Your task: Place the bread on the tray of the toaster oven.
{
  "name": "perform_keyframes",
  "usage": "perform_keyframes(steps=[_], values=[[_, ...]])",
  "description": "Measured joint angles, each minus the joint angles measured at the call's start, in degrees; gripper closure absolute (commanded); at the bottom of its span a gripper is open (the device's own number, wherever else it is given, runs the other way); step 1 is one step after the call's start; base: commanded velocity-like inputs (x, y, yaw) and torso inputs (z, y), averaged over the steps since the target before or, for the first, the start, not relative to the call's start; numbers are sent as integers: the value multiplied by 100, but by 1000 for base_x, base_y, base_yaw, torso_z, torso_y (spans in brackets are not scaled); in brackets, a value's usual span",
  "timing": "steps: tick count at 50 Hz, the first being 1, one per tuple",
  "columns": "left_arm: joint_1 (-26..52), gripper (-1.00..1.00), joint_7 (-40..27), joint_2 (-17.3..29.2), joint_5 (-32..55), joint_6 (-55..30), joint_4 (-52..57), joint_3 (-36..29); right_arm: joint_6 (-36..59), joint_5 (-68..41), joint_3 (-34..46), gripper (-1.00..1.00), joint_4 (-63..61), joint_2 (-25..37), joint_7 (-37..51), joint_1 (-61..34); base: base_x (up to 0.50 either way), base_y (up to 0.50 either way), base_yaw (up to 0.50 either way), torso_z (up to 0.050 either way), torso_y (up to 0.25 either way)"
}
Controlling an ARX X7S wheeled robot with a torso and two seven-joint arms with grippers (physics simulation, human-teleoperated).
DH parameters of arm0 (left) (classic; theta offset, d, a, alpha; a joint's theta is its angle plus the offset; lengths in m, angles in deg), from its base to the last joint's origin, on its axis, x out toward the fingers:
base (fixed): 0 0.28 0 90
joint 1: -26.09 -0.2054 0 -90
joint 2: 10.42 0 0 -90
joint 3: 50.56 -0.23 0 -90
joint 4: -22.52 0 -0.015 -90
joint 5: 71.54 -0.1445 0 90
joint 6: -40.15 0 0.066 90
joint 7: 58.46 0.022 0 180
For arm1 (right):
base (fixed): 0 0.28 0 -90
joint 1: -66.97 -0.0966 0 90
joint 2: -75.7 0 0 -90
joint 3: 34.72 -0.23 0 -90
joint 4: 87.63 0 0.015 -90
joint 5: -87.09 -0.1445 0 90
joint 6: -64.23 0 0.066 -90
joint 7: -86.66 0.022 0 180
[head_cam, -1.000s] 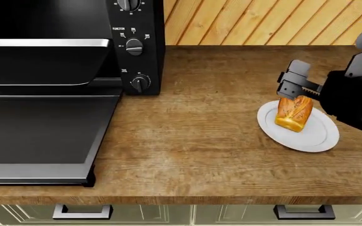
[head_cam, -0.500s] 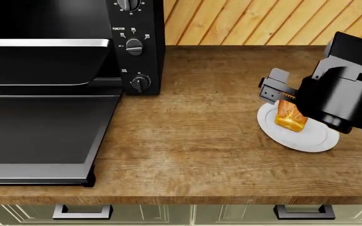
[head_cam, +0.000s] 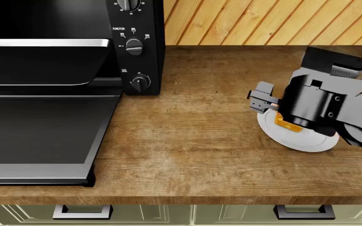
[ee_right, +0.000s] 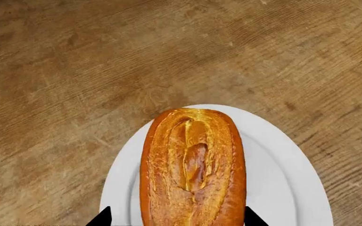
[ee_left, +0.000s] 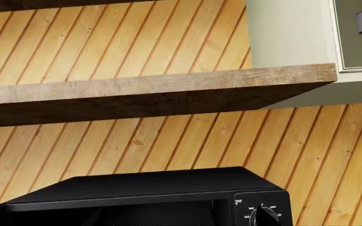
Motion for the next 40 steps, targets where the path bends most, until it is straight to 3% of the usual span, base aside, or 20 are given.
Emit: perform_keyframes(steps=[24,25,33,40], values=[[-302,-100,53,94,-63,172,72,116,28,166,312,-100,590,-78,-175,133,0,0,0,0,0],[-313,-100,56,97,-67,179,75,122,52,172,335,100,623,-92,-193,136,0,0,0,0,0],[-441,-100,83,139,-90,264,105,179,126,241,445,100,596,-106,-195,107,0,0,0,0,0],[-532,-100,87,195,-78,318,131,230,-61,167,328,100,-209,276,84,64,0,0,0,0,0]])
